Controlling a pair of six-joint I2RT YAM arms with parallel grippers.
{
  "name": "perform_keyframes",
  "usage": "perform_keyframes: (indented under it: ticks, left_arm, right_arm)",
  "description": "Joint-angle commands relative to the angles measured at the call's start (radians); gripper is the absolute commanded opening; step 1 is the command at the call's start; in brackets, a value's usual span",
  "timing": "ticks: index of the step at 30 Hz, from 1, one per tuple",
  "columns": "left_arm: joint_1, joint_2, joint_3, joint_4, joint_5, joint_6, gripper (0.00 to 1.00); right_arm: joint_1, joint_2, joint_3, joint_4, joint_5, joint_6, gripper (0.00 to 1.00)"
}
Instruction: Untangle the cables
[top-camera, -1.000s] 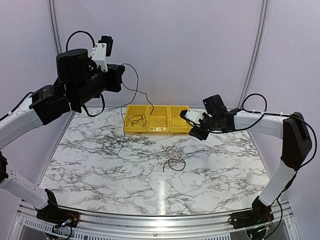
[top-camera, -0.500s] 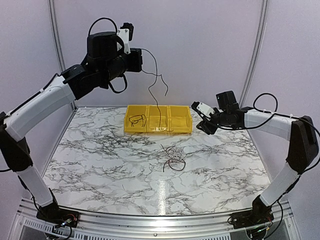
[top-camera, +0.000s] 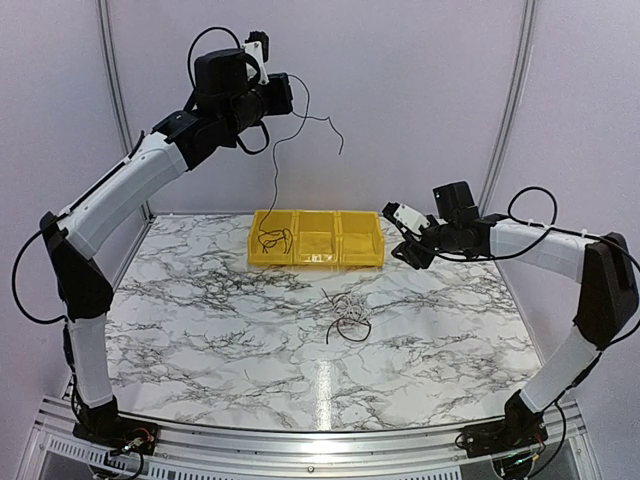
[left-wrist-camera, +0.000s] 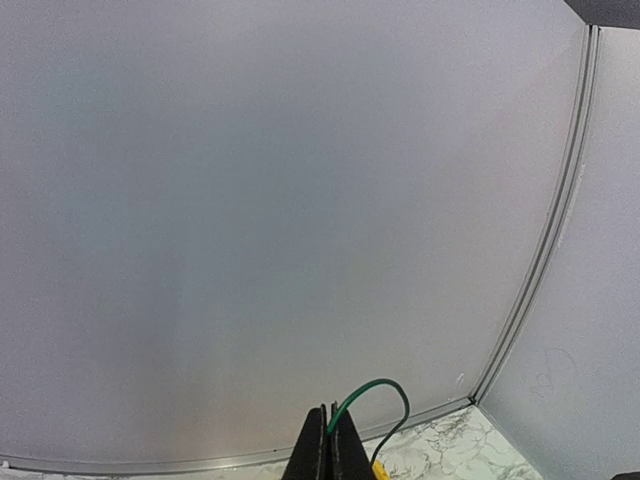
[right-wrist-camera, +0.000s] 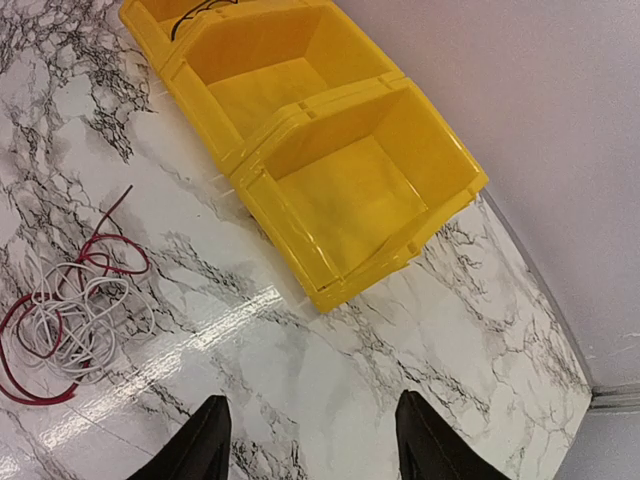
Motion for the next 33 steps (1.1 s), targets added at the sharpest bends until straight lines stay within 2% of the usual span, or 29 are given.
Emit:
perform_keyframes:
  ticks: [1, 6, 17, 24, 33]
  left_arm:
    - [0.009, 0.031, 0.060, 0.088, 0.025, 0.002, 0.00]
    - [0.014, 0.067, 0.061, 0.184, 0.037, 0.024, 0.00]
    - [0.019, 0.161, -0.052, 0.204, 0.032, -0.007, 0.00]
    - [0.049, 0.253, 0.027, 0.227, 0.047, -0.074, 0.00]
    - [0.073, 0.292, 0.047, 0.287, 0.097, -0.106, 0.00]
  right_arm:
    - [-0.007, -0.019, 0.000, 0.022, -0.009, 0.017, 0.57]
    - [-0.009, -0.013, -0.003, 0.024, -0.012, 0.017, 0.57]
    - [-0.015, -0.012, -0.005, 0.024, -0.018, 0.015, 0.57]
    - [-0.017, -0.006, -0.006, 0.024, -0.026, 0.015, 0.56]
    - [-0.019, -0.007, -0.007, 0.024, -0.026, 0.014, 0.56]
